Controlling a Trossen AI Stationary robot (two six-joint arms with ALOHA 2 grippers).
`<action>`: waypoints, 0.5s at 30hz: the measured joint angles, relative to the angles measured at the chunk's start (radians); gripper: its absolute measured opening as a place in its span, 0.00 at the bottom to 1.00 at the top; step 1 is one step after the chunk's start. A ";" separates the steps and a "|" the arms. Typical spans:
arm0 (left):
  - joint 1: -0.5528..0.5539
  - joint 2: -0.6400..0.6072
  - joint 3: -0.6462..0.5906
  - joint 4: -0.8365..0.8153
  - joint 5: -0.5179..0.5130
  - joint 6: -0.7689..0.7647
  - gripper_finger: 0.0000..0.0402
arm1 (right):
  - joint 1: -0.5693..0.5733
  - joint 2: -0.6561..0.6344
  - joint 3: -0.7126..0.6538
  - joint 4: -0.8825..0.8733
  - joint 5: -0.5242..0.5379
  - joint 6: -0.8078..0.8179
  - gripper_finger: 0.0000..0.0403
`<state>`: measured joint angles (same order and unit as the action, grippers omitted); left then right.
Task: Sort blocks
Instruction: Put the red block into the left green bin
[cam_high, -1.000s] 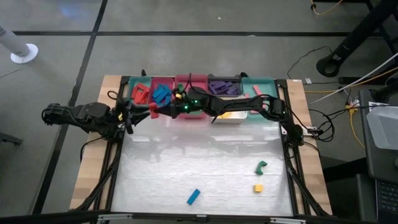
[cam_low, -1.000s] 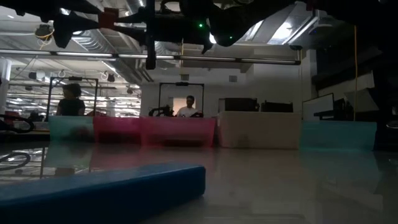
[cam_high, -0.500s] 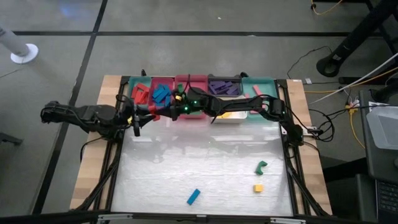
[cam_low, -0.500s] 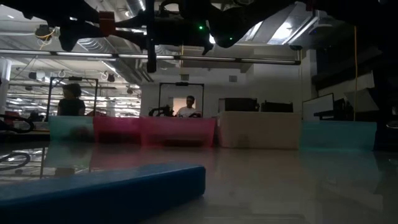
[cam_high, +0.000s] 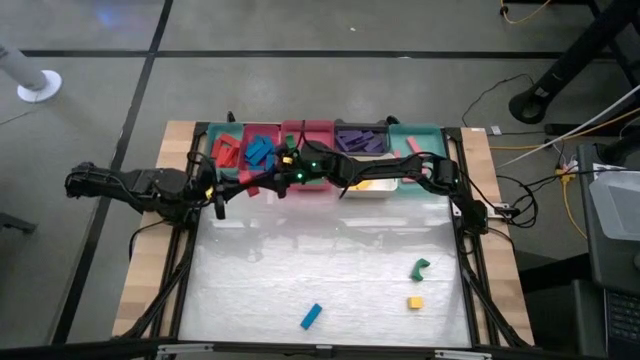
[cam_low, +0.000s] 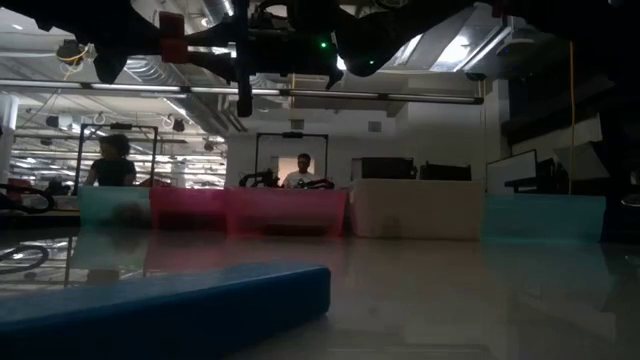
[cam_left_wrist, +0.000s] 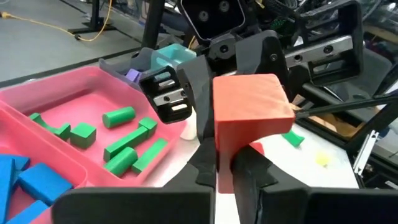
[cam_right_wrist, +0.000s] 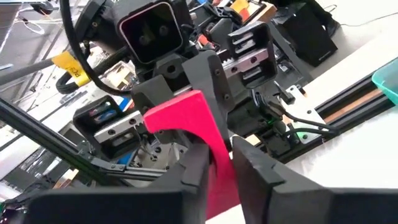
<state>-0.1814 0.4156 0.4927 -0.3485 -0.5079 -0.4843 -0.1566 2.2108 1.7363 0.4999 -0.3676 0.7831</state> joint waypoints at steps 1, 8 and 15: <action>0.000 0.000 0.000 0.000 0.000 0.005 0.03 | 0.000 0.000 0.000 -0.001 0.000 0.000 0.17; 0.000 -0.012 -0.002 -0.003 0.009 0.022 0.02 | -0.001 0.000 0.001 -0.041 -0.003 0.013 0.42; 0.000 -0.029 -0.005 -0.024 0.013 0.022 0.03 | -0.050 -0.002 0.006 -0.200 -0.251 0.022 0.53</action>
<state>-0.1818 0.3862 0.4877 -0.3724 -0.4954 -0.4624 -0.2071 2.2091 1.7428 0.3002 -0.6187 0.8051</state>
